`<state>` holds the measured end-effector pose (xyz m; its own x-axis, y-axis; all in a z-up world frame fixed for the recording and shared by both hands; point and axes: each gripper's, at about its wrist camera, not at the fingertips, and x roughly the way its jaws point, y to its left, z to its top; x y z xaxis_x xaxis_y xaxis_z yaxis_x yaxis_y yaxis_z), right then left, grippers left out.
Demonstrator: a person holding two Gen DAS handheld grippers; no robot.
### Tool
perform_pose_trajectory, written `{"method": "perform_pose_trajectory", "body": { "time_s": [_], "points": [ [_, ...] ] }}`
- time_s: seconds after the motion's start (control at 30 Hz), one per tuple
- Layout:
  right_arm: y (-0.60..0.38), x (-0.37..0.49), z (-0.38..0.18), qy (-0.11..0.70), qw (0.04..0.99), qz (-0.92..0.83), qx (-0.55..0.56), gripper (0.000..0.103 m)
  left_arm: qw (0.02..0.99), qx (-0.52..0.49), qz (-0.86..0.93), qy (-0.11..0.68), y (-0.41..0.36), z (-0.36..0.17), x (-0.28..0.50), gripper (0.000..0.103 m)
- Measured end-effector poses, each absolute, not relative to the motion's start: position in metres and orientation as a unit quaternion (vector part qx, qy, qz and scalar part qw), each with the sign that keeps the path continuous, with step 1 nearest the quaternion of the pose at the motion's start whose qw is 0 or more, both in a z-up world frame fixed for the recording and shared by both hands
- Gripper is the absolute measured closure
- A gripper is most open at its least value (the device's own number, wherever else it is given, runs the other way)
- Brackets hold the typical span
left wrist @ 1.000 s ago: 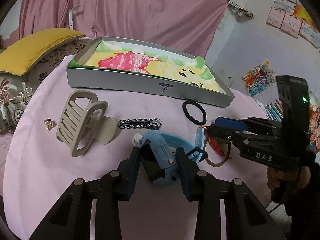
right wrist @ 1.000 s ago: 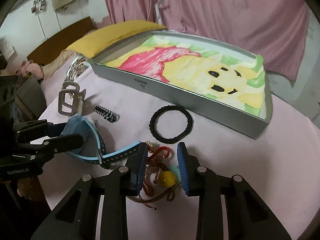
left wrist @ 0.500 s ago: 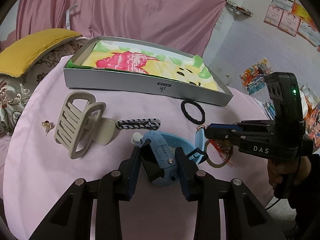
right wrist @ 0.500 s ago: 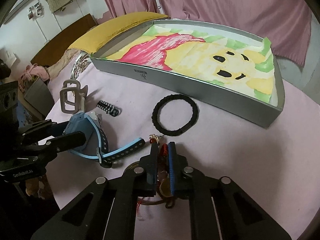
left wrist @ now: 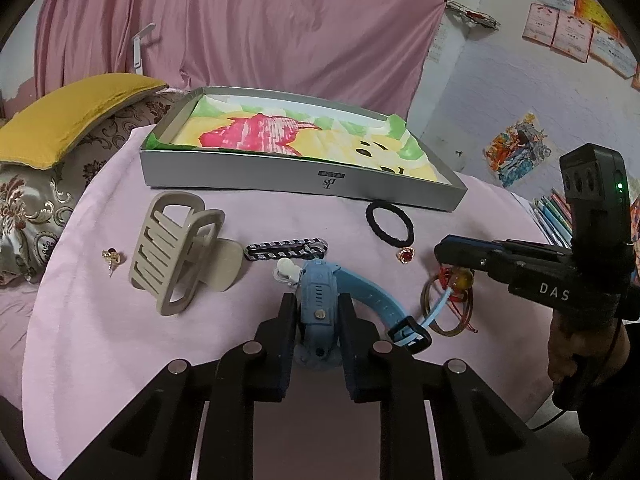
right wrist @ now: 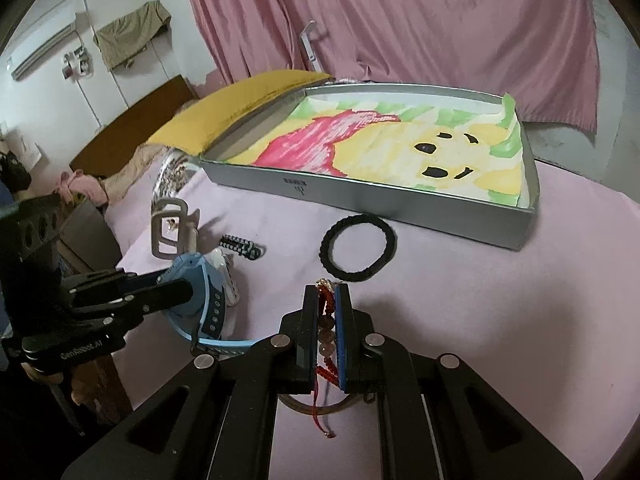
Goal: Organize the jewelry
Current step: 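Carry the blue watch into the grey tray with the left gripper while the right drops the bracelet there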
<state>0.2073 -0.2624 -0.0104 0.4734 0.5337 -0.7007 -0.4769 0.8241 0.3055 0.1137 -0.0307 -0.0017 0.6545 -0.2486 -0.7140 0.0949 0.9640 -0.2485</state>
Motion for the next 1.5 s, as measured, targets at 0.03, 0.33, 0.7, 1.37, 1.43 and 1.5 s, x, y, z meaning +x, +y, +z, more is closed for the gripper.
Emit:
{"method": "perform_pose_trajectory", "body": {
  "time_s": [0.03,0.33,0.7,1.37,1.43,1.5],
  "points": [
    [-0.264,0.206,-0.01,0.417,0.859,0.295,0.04,0.096,0.905,-0.094,-0.096,0.405,-0.031,-0.002,0.114,0.084],
    [-0.272,0.186,0.013,0.338,0.89,0.296,0.082,0.096,0.925,-0.124,-0.11,0.342,-0.028,0.01,0.101,0.087],
    [-0.25,0.174,0.066,0.174,0.945,0.274,0.052,0.096,0.963,-0.106,-0.071,0.236,-0.015,0.051,0.111,0.087],
    [-0.188,0.251,0.089,0.148,0.958,0.244,0.013,0.096,0.979,-0.071,-0.012,0.189,0.028,0.081,0.209,0.086],
    [-0.185,0.261,0.082,0.163,0.956,0.245,0.017,0.096,0.975,-0.076,-0.01,0.207,0.031,0.078,0.217,0.087],
    [-0.184,0.271,0.072,0.186,0.951,0.244,0.022,0.096,0.97,-0.079,-0.006,0.231,0.035,0.074,0.226,0.086]
  ]
}}
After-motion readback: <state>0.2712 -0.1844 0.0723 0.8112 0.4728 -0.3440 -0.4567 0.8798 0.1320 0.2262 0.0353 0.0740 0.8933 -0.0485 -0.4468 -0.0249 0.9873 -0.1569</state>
